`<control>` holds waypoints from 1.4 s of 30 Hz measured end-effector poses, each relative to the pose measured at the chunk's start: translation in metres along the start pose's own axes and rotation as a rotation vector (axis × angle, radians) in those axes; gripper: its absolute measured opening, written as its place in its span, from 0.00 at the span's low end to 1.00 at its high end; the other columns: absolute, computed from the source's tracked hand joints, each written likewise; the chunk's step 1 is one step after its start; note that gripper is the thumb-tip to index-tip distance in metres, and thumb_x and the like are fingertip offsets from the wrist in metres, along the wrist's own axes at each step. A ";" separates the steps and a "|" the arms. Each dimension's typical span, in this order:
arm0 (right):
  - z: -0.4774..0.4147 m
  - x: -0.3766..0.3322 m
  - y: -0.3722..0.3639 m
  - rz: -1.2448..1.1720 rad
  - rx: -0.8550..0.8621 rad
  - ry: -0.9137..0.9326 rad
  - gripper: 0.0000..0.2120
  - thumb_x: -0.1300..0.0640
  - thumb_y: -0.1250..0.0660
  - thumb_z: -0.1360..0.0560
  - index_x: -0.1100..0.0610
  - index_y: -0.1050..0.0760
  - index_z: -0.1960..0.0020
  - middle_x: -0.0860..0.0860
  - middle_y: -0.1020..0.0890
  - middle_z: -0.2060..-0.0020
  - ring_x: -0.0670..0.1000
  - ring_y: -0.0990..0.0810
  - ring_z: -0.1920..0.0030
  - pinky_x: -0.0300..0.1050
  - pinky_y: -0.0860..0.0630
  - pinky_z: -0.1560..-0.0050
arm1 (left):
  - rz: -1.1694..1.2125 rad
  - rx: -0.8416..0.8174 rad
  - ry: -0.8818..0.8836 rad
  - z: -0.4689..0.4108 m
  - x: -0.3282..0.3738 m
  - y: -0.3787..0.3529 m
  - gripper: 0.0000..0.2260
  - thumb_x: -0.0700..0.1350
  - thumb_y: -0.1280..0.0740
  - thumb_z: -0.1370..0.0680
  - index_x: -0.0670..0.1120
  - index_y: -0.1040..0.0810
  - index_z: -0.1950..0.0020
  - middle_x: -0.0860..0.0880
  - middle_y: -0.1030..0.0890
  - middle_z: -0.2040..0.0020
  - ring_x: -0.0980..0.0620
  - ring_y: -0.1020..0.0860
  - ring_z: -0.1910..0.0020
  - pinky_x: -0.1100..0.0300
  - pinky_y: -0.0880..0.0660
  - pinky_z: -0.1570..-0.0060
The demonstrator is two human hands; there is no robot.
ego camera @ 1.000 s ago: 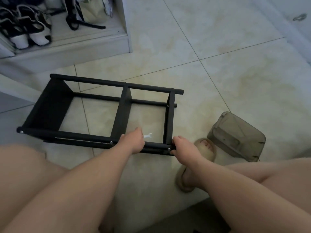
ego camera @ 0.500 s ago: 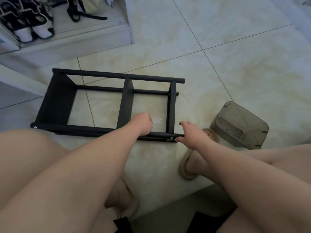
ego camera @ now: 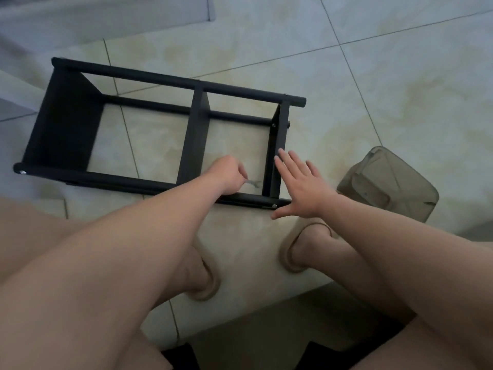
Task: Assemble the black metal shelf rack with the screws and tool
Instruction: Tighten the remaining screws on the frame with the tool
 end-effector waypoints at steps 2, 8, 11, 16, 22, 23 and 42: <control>-0.008 0.004 0.000 0.043 0.006 0.032 0.65 0.17 0.44 0.35 0.56 0.71 0.19 0.50 0.71 0.21 0.55 0.68 0.19 0.59 0.61 0.21 | 0.029 -0.028 0.022 -0.011 -0.002 -0.004 0.08 0.40 0.32 0.21 0.50 0.15 0.51 0.47 0.16 0.50 0.47 0.20 0.48 0.62 0.29 0.50; -0.025 0.009 -0.008 0.094 0.060 0.121 0.64 0.15 0.59 0.37 0.60 0.70 0.20 0.53 0.74 0.24 0.53 0.74 0.23 0.58 0.64 0.20 | 0.095 -0.106 0.061 -0.039 -0.009 -0.019 0.07 0.40 0.29 0.24 0.52 0.17 0.56 0.49 0.18 0.55 0.49 0.21 0.50 0.62 0.31 0.50; -0.026 0.011 -0.013 0.108 0.112 0.150 0.63 0.15 0.59 0.34 0.61 0.66 0.19 0.55 0.69 0.21 0.55 0.70 0.21 0.58 0.63 0.20 | 0.102 -0.142 0.065 -0.051 -0.012 -0.026 0.10 0.40 0.28 0.24 0.54 0.19 0.62 0.53 0.20 0.60 0.50 0.22 0.51 0.62 0.31 0.51; -0.028 0.010 -0.019 0.087 0.196 0.178 0.60 0.18 0.51 0.30 0.64 0.60 0.18 0.57 0.63 0.19 0.59 0.63 0.18 0.61 0.58 0.19 | 0.170 -0.273 0.060 -0.059 -0.012 -0.040 0.10 0.39 0.28 0.27 0.55 0.19 0.63 0.51 0.19 0.60 0.51 0.23 0.57 0.61 0.27 0.56; -0.030 0.010 -0.021 0.030 0.280 0.203 0.59 0.20 0.49 0.29 0.66 0.54 0.18 0.61 0.55 0.18 0.61 0.58 0.18 0.62 0.55 0.19 | 0.461 -0.451 0.124 -0.055 -0.006 -0.060 0.05 0.39 0.29 0.24 0.49 0.18 0.57 0.55 0.18 0.66 0.55 0.22 0.59 0.59 0.25 0.57; -0.030 0.010 -0.021 0.028 0.285 0.204 0.59 0.20 0.49 0.29 0.66 0.54 0.18 0.61 0.55 0.18 0.61 0.58 0.18 0.62 0.55 0.19 | 0.507 -0.472 0.141 -0.055 -0.006 -0.062 0.05 0.40 0.30 0.24 0.49 0.18 0.56 0.55 0.17 0.66 0.55 0.20 0.58 0.59 0.24 0.54; -0.032 0.012 -0.023 -0.007 0.347 0.223 0.59 0.21 0.46 0.30 0.67 0.51 0.19 0.63 0.51 0.19 0.63 0.55 0.18 0.64 0.51 0.20 | 0.739 -0.281 0.224 -0.067 -0.005 -0.059 0.03 0.47 0.28 0.23 0.51 0.20 0.51 0.53 0.15 0.61 0.55 0.20 0.60 0.60 0.28 0.56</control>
Point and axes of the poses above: each hand's wrist, its own z-axis away from the middle knuckle, its own y-axis out of the back of the hand, x = y × z, the point moved 7 cm from there along -z, towards the middle knuckle
